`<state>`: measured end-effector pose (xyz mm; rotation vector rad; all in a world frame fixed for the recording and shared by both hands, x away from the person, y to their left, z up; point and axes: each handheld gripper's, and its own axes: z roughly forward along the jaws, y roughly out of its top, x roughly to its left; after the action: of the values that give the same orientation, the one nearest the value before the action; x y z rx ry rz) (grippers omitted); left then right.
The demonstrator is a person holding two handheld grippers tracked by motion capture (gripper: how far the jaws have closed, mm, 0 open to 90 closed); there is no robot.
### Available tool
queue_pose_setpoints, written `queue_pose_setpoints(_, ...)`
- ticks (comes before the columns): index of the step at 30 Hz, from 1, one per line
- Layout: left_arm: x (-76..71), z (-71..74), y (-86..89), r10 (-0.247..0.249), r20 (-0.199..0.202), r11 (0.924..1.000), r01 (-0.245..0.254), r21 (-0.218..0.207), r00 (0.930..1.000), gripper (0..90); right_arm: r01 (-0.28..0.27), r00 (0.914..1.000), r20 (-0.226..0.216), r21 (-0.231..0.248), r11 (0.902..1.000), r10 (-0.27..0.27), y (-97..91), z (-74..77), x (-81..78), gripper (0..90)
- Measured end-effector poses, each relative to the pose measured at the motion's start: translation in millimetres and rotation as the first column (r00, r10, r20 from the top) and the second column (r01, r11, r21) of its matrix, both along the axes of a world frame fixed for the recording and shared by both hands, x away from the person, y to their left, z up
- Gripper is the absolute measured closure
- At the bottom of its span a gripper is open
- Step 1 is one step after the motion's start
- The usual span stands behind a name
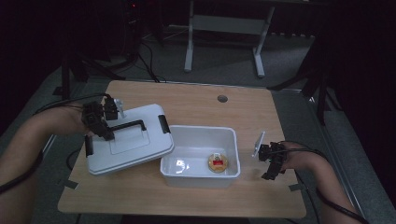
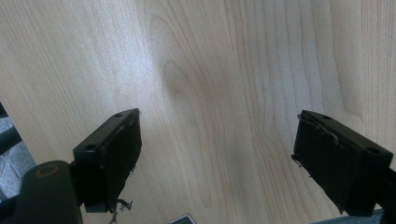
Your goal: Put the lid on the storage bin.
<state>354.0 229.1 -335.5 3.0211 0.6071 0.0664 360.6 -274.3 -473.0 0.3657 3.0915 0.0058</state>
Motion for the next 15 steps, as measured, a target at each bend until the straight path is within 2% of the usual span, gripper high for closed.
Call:
queue_pose_setpoints(8,6.5,5.8,-27.2,-0.052,0.006,0.9986,0.052,0.008,0.9986,83.5,0.0,1.0,0.003,0.007,1.0,0.0,-0.5,1.8,0.2,14.7)
queue_pose_setpoints(15,12.6,3.5,-53.9,-0.103,0.0,0.9946,0.103,0.004,0.9947,83.5,-0.005,1.0,0.005,0.003,1.0,0.005,0.3,1.7,0.7,14.8)
